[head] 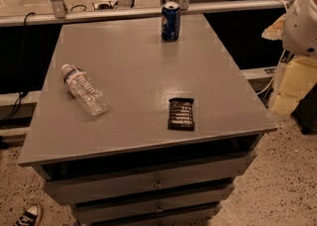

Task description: Place water bottle upright

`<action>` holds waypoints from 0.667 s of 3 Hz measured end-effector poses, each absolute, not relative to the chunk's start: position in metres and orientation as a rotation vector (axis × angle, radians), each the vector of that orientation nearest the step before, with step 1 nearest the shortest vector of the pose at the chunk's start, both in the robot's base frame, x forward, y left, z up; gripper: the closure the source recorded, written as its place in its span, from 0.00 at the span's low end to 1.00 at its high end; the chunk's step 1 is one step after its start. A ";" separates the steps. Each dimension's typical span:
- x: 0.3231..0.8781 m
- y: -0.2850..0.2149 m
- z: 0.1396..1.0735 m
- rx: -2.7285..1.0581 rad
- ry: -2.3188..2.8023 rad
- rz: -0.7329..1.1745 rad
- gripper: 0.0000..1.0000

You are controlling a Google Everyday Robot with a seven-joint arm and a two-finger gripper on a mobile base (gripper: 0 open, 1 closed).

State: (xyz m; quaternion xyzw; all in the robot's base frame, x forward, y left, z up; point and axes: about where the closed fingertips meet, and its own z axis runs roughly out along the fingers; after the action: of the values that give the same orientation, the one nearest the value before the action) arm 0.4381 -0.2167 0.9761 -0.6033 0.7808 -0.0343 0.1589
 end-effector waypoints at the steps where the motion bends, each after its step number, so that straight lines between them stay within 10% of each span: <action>1: 0.438 -0.216 0.977 -1.723 2.229 -0.099 0.00; 2: 0.448 -0.159 0.979 -1.747 2.129 -0.008 0.00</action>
Offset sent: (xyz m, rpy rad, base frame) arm 0.0251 0.1554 0.0047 0.2253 -0.0296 0.1902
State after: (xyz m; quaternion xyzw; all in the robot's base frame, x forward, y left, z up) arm 0.4480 -0.1590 0.9795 -0.6226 0.7585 -0.0028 0.1925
